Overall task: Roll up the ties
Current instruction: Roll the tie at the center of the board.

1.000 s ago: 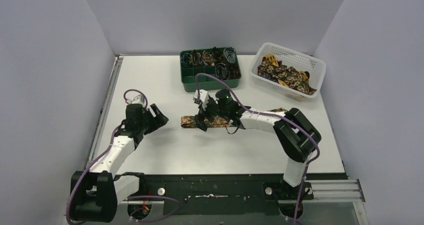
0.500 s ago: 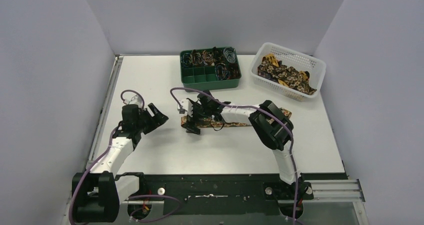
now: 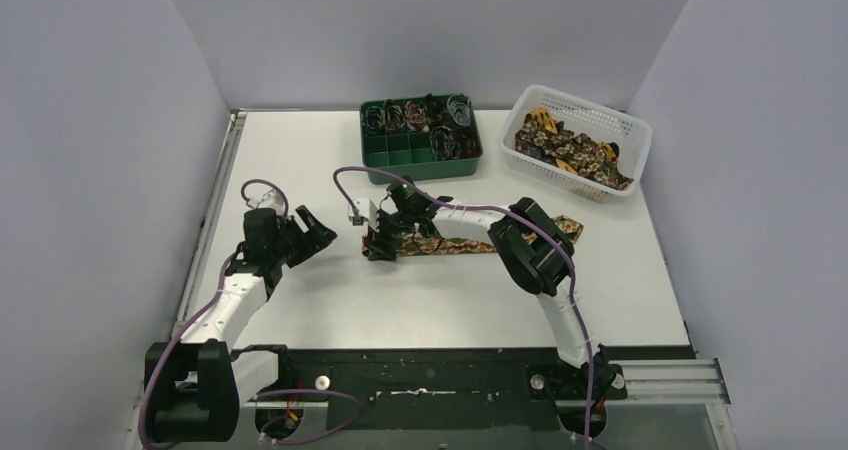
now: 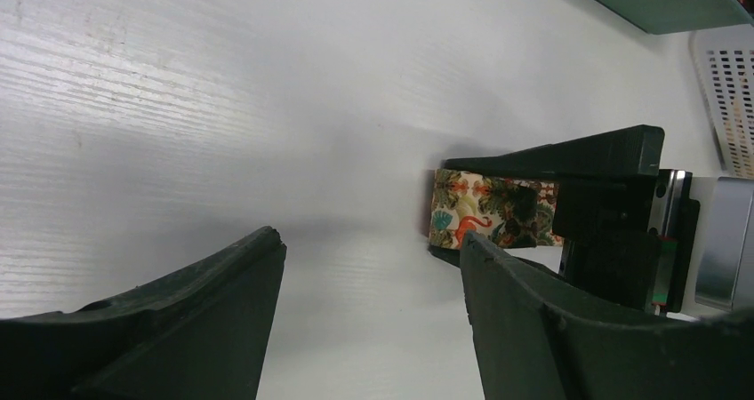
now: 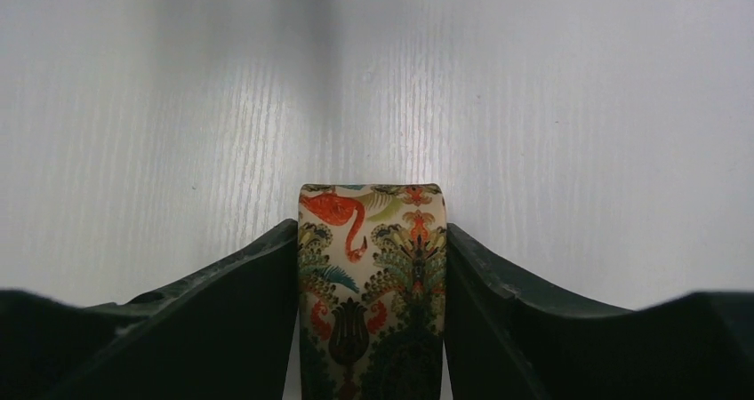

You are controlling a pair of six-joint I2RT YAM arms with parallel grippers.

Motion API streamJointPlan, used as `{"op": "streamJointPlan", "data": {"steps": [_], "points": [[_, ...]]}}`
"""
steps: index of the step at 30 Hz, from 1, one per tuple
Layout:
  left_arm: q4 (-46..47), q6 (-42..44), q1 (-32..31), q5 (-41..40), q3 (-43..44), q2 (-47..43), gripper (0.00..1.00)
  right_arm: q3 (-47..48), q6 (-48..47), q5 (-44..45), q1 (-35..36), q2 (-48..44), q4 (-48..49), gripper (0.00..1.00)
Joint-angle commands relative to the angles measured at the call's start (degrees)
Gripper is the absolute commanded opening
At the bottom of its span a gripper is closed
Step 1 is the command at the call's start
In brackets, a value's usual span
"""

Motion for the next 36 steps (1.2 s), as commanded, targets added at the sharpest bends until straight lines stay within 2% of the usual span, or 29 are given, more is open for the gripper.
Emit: {"op": "streamJointPlan", "data": {"steps": [1, 3, 4, 12, 13, 15, 19, 23, 28, 36], "points": [[4.31, -0.58, 0.38, 1.67, -0.54, 0.09, 0.7, 0.52, -0.86, 1.62, 0.25, 1.32, -2.73, 0.51], [4.95, -0.75, 0.34, 2.0, -0.99, 0.54, 0.7, 0.36, -1.54, 1.99, 0.78, 1.2, -2.76, 0.41], [5.1, -0.77, 0.35, 2.11, -1.11, 0.8, 0.7, 0.42, -1.65, 1.91, 0.97, 1.24, -2.86, 0.39], [5.47, -1.74, 0.33, 0.63, -3.08, 0.1, 0.7, 0.39, -0.89, 3.61, 3.5, 0.8, -1.6, 0.43], [5.47, -2.06, 0.37, 0.4, -3.3, -0.18, 0.7, 0.58, -0.8, 3.87, 3.88, 0.93, -1.62, 0.45], [5.47, -2.24, 0.31, 0.37, -3.58, -0.78, 0.7, 0.71, -0.52, 4.36, 4.03, 0.68, -1.41, 0.61], [4.82, -2.25, 0.3, 0.1, -3.65, -1.62, 0.7, 0.45, -2.88, 6.11, 4.03, -1.2, -2.28, 0.8], [5.47, -2.59, 0.37, 0.79, -4.04, -2.75, 0.71, -1.81, -1.17, 10.05, 3.85, -5.39, 2.52, 0.92], [7.29, -2.27, 0.32, 1.91, -5.45, -5.85, 0.76, -5.18, 2.7, 14.02, 3.99, -11.14, 8.18, 1.0], [7.8, -3.69, 2.59, 1.74, -5.98, -6.83, 0.77, -13.82, 13.2, 18.9, 4.2, -21.46, 17.86, 1.0]]}}
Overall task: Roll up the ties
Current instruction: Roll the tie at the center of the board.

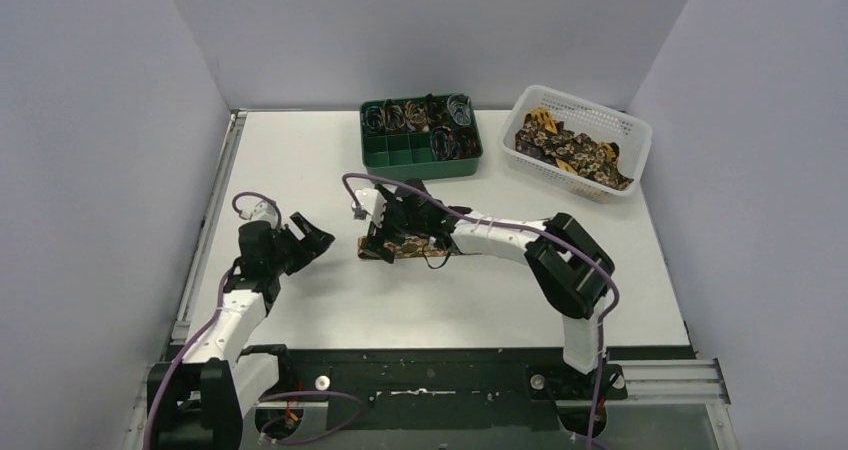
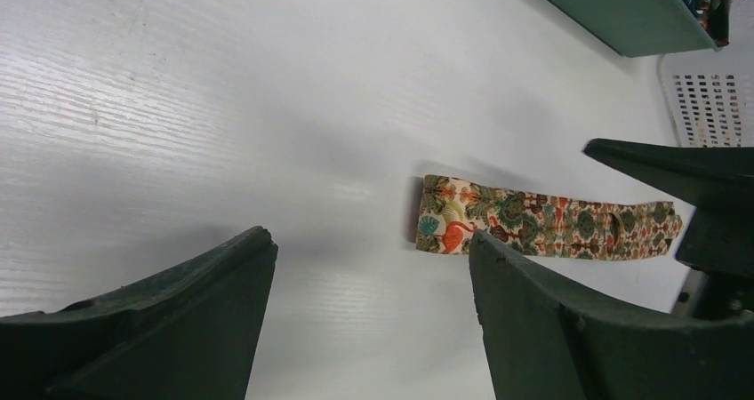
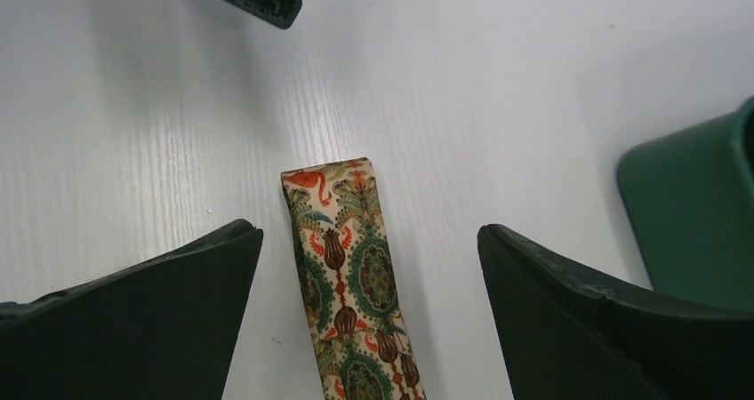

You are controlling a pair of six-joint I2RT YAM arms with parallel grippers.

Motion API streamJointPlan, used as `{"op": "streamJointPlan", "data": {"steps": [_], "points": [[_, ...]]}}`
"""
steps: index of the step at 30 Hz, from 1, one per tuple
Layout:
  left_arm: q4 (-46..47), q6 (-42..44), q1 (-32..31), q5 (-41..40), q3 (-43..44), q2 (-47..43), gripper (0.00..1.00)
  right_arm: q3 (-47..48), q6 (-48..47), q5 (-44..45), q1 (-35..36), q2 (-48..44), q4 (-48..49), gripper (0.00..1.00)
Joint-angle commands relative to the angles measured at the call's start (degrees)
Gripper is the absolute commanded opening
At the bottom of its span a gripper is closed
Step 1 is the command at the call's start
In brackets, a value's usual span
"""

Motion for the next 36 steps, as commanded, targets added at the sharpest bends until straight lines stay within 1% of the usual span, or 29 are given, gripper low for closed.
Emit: {"op": "streamJointPlan", "data": {"steps": [1, 3, 5, 6, 8, 11, 13, 15, 16, 18, 19, 21, 22, 23, 25, 27, 28, 30, 33, 36], "points": [[2.75, -0.83, 0.94, 1.15, 0.1, -1.81, 0.77, -3.0, 10.8, 5.68, 0.31, -9.24, 8.73, 1.0], [3.41, -0.85, 1.28, 2.02, -0.11, -2.49, 0.77, -3.5, 19.29, 10.53, -0.31, -11.74, 6.82, 1.0], [5.06, -1.05, 1.53, 3.02, -0.57, -2.83, 0.77, -4.09, 27.68, 12.78, -1.55, -13.94, 3.89, 1.0], [5.87, -1.11, 1.63, 3.74, -0.83, -2.86, 0.77, -4.8, 31.88, 12.24, -2.81, -14.78, 2.99, 1.0], [7.59, -1.11, 1.66, 5.18, -1.18, -2.27, 0.77, -8.32, 39.54, 10.55, -5.43, -16.72, 5.1, 1.0], [10.67, -0.86, 1.67, 8.1, -1.39, -0.25, 0.77, -15.92, 54.32, 11.97, -8.98, -20.08, 11.28, 1.0], [12.28, -0.93, 1.67, 9.95, -1.66, 1.38, 0.77, -17.9, 58.74, 8.74, -10.8, -20.48, 12.06, 1.0], [13.51, -1.73, 1.67, 10.83, -1.91, 2.93, 0.75, -17.44, 60.54, 8.68, -10.77, -20.16, 10.29, 1.0], [13.68, -2.18, 1.67, 10.66, -1.91, 3.5, 0.75, -17.69, 60.04, 8.69, -9.8, -19.96, 11.07, 0.97], [16.14, -2.53, 1.58, 11.04, -2.21, 4.79, 0.75, -17.25, 60.51, 11.73, -7.02, -18.79, 10.66, 0.93], [16.97, -2.53, 1.5, 12.28, -2.27, 5.57, 0.75, -16.11, 61.99, 14.75, -6.24, -17.86, 7.56, 0.92], [17.43, -1.77, 1.39, 13.87, -1.69, 7.53, 0.75, -13.83, 66.76, 22.39, -5.29, -15.93, 1.69, 0.85], [17.32, -1.48, 1.38, 14.41, -1.44, 8.41, 0.74, -12.54, 69.68, 26.07, -4.69, -15.14, -1.94, 0.83], [17.52, -1.17, 1.35, 14.89, -1.26, 9.23, 0.74, -11.63, 70.82, 30.03, -3.91, -14.75, -3.57, 0.82], [18.36, -1.4, 1.18, 15.85, -1.1, 10.68, 0.73, -12.41, 71.95, 32.66, -2.36, -14.33, -2.42, 0.81], [20.44, -2.02, 0.28, 16.49, -1.34, 12.01, 0.73, -14.97, 71.36, 28.08, -2.06, -14.33, 4.03, 0.81], [20.68, -1.95, -0.16, 16.48, -1.25, 12.65, 0.72, -15.72, 71.56, 25.75, -2.03, -14.31, 5.85, 0.8], [20.69, -1.5, -0.78, 15.85, -1.07, 13.7, 0.72, -16.49, 71.74, 24.17, -1.96, -14.27, 7.35, 0.75], [22.09, -1.78, -0.8, 15.64, -1.38, 15.29, 0.72, -14.34, 70.96, 21.72, -2.14, -12.05, 5.2, 0.71], [22.97, -1.71, -2.98, 15.9, -0.91, 16.73, 0.71, -10.73, 70.68, 18.88, -2.0, -8.13, 1.64, 0.68]]}}
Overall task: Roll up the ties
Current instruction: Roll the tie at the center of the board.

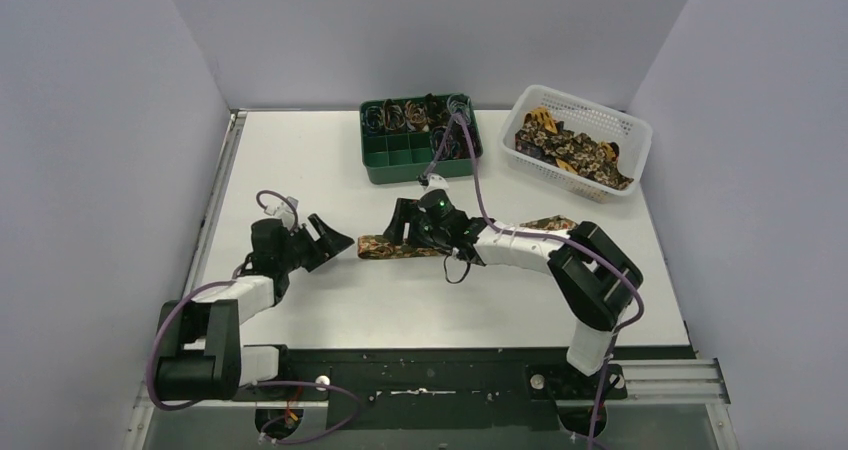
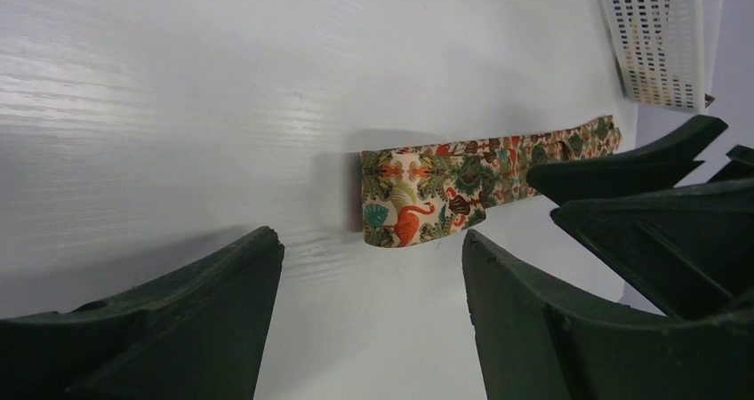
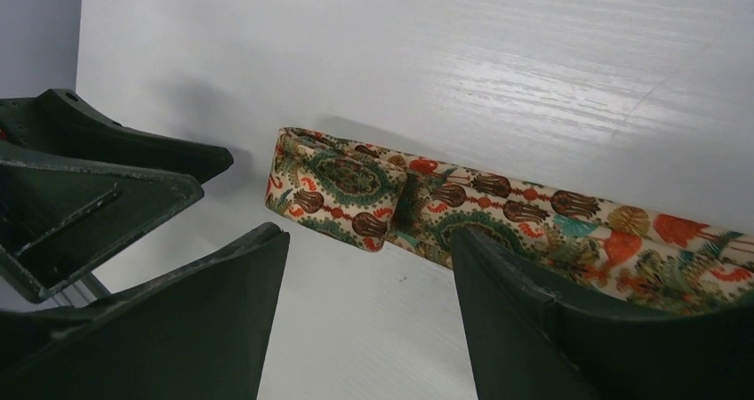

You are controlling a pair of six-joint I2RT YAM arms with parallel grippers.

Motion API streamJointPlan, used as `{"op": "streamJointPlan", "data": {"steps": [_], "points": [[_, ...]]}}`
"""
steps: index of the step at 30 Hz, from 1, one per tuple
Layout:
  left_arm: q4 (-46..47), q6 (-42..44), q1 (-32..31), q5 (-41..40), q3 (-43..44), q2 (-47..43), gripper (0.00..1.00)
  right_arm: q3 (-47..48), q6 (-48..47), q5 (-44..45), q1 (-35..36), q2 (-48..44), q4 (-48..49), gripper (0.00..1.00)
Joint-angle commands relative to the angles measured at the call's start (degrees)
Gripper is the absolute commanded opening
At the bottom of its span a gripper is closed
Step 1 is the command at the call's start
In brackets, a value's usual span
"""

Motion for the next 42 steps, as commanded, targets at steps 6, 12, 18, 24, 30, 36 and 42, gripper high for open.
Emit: {"op": "streamJointPlan", "data": {"steps": [6, 12, 18, 24, 30, 36, 42], "points": [[2.53, 2.53, -3.62, 1.44, 3.58, 3.5, 0.7, 8.02, 0.57, -5.55, 0.24, 8.43, -2.32, 0.59], [2.96, 2.45, -3.85, 1.3, 3.69, 3.83, 0.69, 10.31, -1.64, -3.65, 0.46, 9.04, -6.11, 0.53], [3.69, 2.54, -4.07, 1.94, 3.95, 4.86, 0.67, 11.78, -3.71, -2.53, 0.55, 9.83, -10.51, 0.5], [3.7, 3.09, -4.56, 2.68, 4.71, 5.71, 0.66, 12.36, -4.45, -1.92, 0.38, 11.3, -11.91, 0.41], [2.03, 4.53, -5.24, 2.93, 5.7, 6.83, 0.66, 12.88, -4.9, -2.42, 0.16, 12.5, -12.66, 0.33], [1.28, 6.34, -6.2, 4.07, 7.02, 7.54, 0.65, 13.14, -4.83, -2.42, -0.08, 13.06, -13.15, 0.35], [0.86, 7.59, -7.53, 4.42, 7.94, 10.92, 0.65, 13.21, -4.41, -3.28, -0.73, 14.01, -13.27, 0.36]]}}
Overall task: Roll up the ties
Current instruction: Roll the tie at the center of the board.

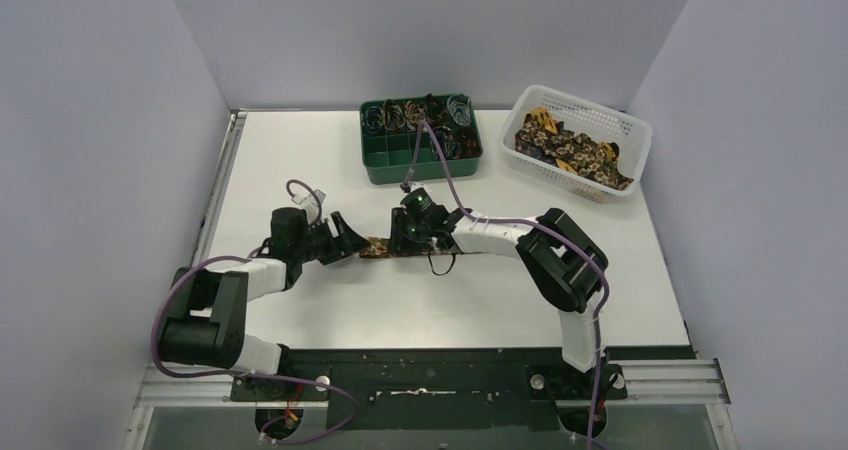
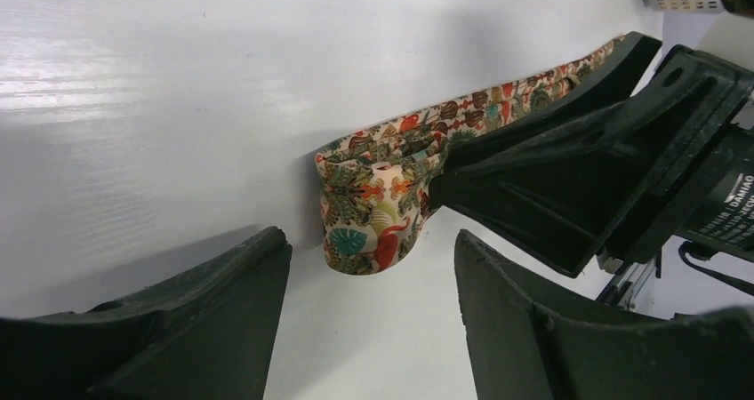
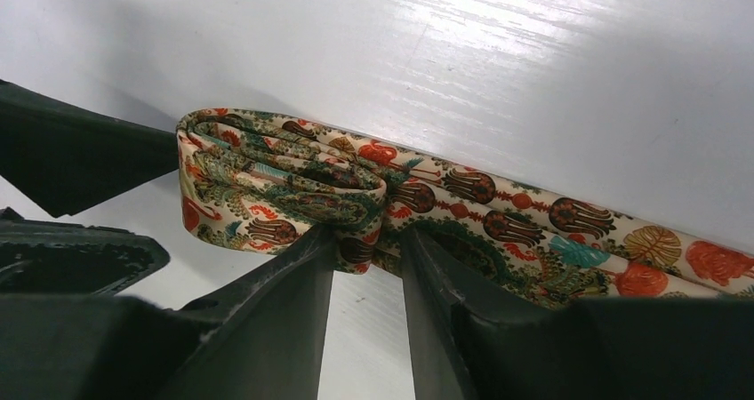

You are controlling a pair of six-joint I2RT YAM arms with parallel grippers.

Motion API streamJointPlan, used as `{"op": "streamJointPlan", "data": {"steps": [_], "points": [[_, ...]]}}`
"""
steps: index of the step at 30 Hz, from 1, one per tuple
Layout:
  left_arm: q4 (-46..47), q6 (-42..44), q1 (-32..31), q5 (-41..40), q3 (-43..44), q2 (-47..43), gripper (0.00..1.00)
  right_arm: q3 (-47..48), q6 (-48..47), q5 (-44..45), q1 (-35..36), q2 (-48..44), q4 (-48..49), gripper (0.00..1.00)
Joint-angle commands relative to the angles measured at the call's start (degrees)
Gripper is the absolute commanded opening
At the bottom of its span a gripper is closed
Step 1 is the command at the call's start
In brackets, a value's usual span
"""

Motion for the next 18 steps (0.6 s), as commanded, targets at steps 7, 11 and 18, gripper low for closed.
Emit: {"op": "streamJointPlan", "data": {"steps": [7, 11, 18], "points": [[3.78, -0.69, -2.07, 0.03, 1.32, 2.8, 0.61, 1.23, -0.84, -2.72, -0.99, -0.61, 0.71, 0.45], [1.33, -1.52, -2.84, -5.21, 1.69, -4.0, 0.64, 3.26, -1.76, -3.39, -1.02, -2.01, 0.57, 0.5], [-8.38, 2.74, -2.45, -8.95, 5.28, -7.44, 0.66, 4.38, -2.32, -2.36, -1.45, -3.4, -0.2, 0.52]]}}
